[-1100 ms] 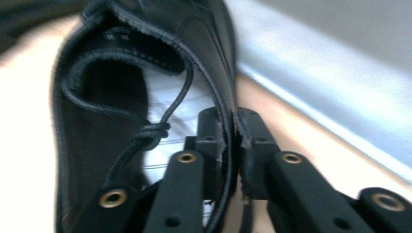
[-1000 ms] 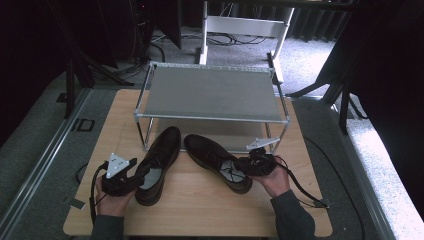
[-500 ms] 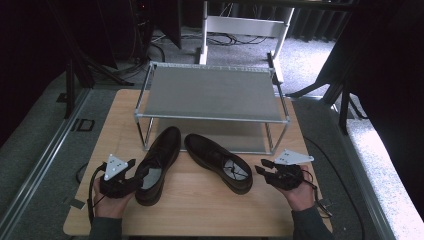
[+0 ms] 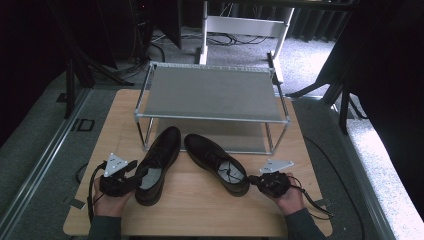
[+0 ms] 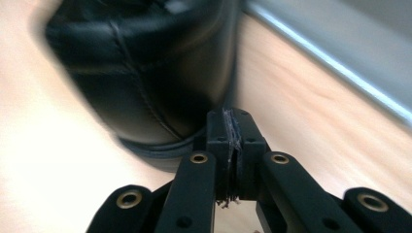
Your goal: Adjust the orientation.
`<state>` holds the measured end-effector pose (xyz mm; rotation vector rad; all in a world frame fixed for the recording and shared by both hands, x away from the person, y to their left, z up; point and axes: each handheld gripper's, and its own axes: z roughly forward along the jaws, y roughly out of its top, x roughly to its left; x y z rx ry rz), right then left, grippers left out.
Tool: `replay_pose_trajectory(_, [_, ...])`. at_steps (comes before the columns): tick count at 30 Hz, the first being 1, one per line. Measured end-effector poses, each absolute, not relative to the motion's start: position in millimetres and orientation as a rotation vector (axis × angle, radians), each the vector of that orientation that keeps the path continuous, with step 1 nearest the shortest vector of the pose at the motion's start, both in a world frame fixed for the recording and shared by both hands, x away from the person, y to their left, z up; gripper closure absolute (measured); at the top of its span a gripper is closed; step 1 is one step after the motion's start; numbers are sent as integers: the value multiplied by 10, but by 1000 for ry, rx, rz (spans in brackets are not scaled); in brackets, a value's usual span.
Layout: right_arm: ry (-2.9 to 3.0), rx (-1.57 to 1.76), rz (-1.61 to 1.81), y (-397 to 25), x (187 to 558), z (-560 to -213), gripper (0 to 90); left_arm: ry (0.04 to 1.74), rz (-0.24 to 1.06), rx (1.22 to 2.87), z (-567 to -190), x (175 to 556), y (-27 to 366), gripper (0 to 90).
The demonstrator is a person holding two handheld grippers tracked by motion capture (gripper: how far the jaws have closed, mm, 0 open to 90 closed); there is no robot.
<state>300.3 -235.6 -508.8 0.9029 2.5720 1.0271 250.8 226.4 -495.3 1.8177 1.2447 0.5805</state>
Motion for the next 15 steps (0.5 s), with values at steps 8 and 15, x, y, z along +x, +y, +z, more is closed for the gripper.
replay_pose_trajectory(8, [2700, 783, 1045, -2162, 2881, -5130, 874, 1242, 574, 1839, -4969, 2536, 2262, 518])
replay_pose_trajectory(15, [2791, 581, 1102, -1708, 2684, -5202, 833, 1243, 570, 1841, -4967, 2557, 2270, 517])
